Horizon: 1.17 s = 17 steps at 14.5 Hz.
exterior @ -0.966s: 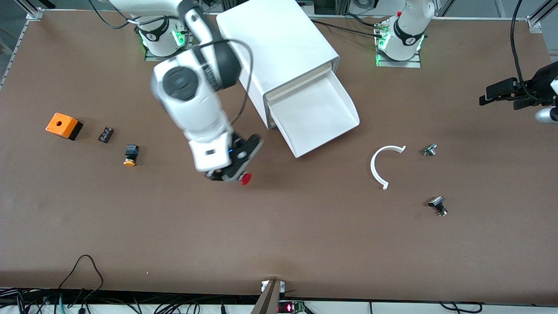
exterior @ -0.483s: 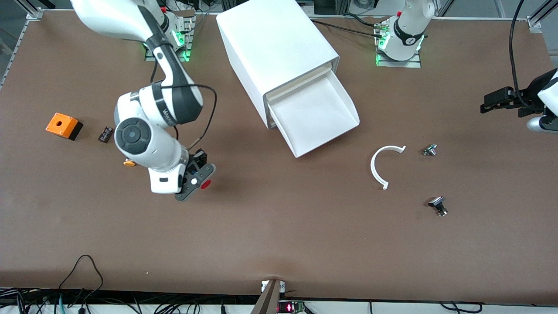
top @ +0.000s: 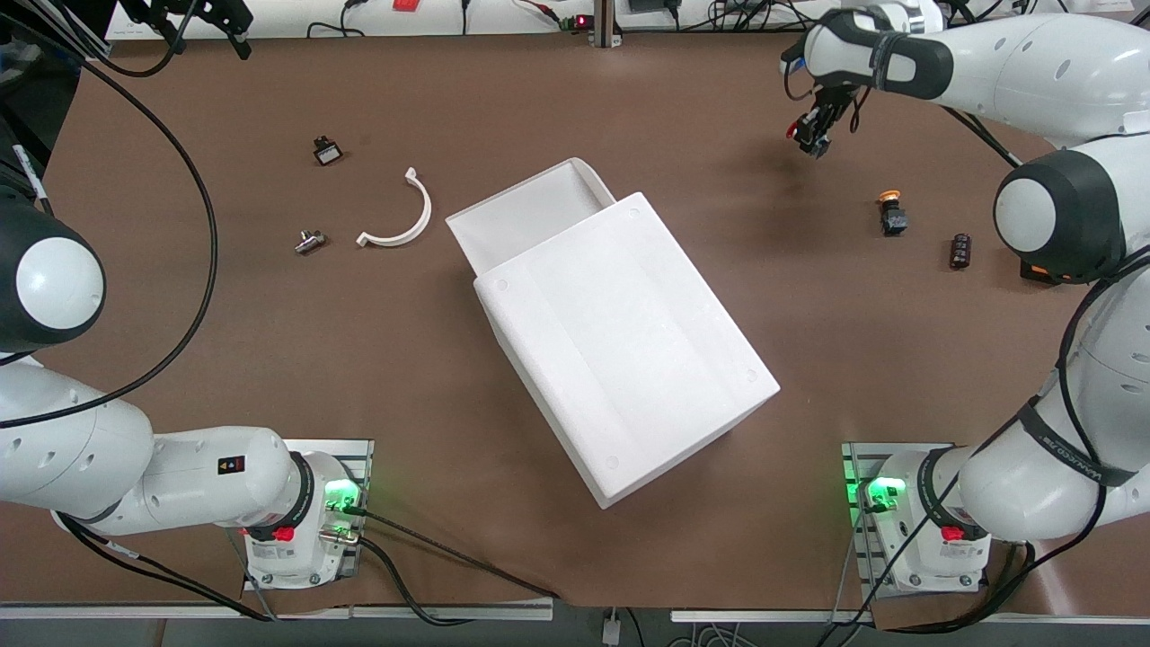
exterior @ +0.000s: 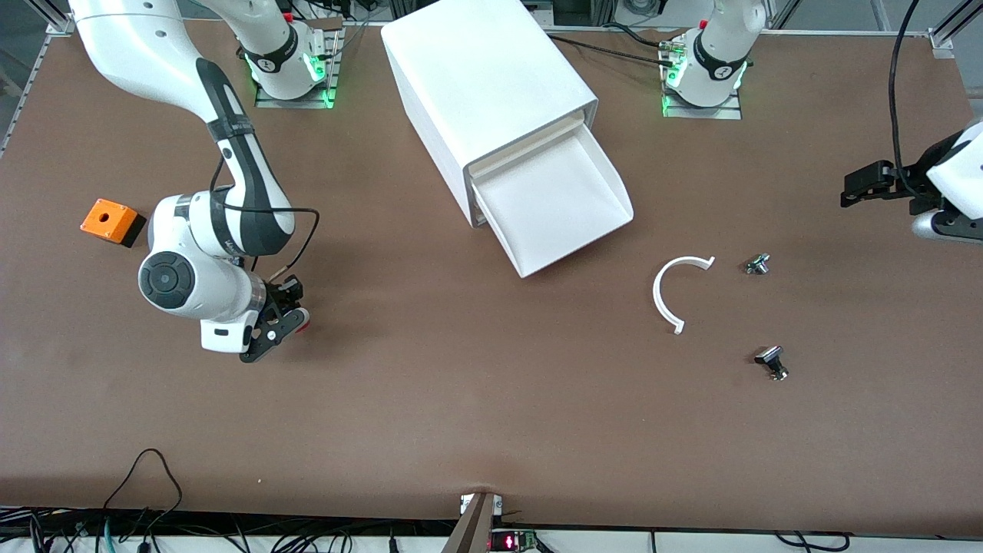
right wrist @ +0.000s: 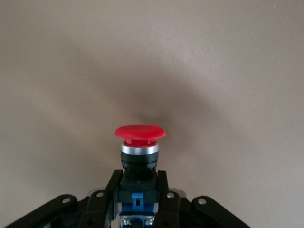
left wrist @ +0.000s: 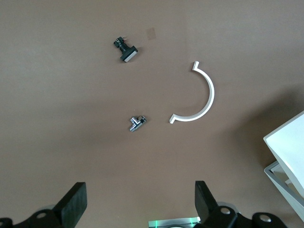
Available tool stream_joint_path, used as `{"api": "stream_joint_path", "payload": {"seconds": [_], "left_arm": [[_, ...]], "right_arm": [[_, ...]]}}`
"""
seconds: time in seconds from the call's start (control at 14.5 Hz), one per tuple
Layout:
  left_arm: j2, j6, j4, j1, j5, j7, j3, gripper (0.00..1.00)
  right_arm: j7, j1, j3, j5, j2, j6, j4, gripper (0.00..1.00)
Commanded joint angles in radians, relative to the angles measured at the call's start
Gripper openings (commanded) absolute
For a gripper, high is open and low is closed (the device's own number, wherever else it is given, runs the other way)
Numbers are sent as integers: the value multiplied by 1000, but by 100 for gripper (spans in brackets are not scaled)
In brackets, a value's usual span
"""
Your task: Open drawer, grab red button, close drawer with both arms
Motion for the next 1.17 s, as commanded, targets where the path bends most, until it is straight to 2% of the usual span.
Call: {"api": "stream_joint_path", "payload": {"seconds": [0.0, 0.07, 0.34, 0.48, 0.55, 0.62, 0.69, 0.9, 1.1], "left_arm": [[27, 1, 33, -10, 34, 8, 0, 100], [64, -1, 35, -9, 30, 7, 2, 100], [90, 5, 23, -39, 43, 4, 0, 100], [89, 5, 1, -50, 34, 10, -3, 100], [98, 10, -2, -52, 30, 7, -11, 98], [114, 27, -6, -61, 30, -15, -24, 85], [130, 50, -17, -76, 24, -62, -31, 83], [176, 125, -48, -102, -67, -330, -41, 90], [187, 333, -192, -133, -163, -492, -44, 94]], "right_arm": [[4, 4, 17, -11, -91, 181, -225, 14], [7, 2, 18, -8, -99, 226, -270, 15], [12, 2, 18, -7, -154, 373, -454, 16], [13, 2, 18, -5, -152, 403, -479, 26], [13, 2, 18, -5, -152, 403, -479, 36], [15, 1, 18, -4, -152, 398, -474, 67], [18, -2, 18, -4, -155, 394, -473, 100], [15, -2, 18, -4, -178, 371, -444, 100], [88, -2, 23, -1, -191, 181, -306, 100]]}}
